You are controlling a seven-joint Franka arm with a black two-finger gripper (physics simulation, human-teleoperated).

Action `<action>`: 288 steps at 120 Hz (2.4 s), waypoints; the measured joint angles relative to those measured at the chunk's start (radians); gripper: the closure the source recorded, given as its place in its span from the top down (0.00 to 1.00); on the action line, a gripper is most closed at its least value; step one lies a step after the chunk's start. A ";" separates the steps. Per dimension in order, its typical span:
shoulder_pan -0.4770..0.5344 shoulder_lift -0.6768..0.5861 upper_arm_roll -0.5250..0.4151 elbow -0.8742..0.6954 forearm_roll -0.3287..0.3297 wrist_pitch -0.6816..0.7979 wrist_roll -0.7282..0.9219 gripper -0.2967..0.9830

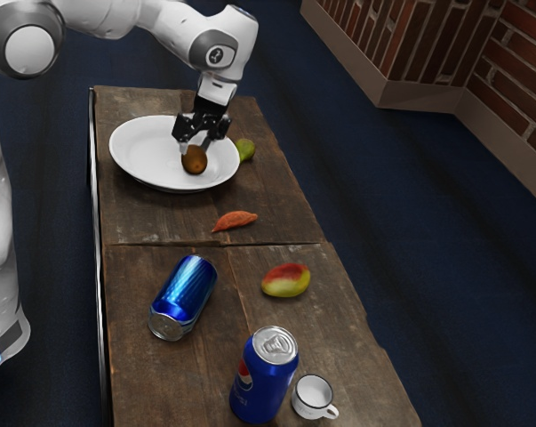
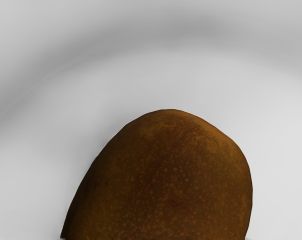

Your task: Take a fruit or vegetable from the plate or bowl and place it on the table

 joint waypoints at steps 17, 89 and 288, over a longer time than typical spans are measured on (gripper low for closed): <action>0.001 0.005 0.007 0.000 -0.003 0.003 -0.002 0.54; 0.000 0.046 0.009 0.006 -0.015 0.006 0.006 0.44; -0.048 0.153 -0.402 0.279 -0.216 -0.007 0.028 0.71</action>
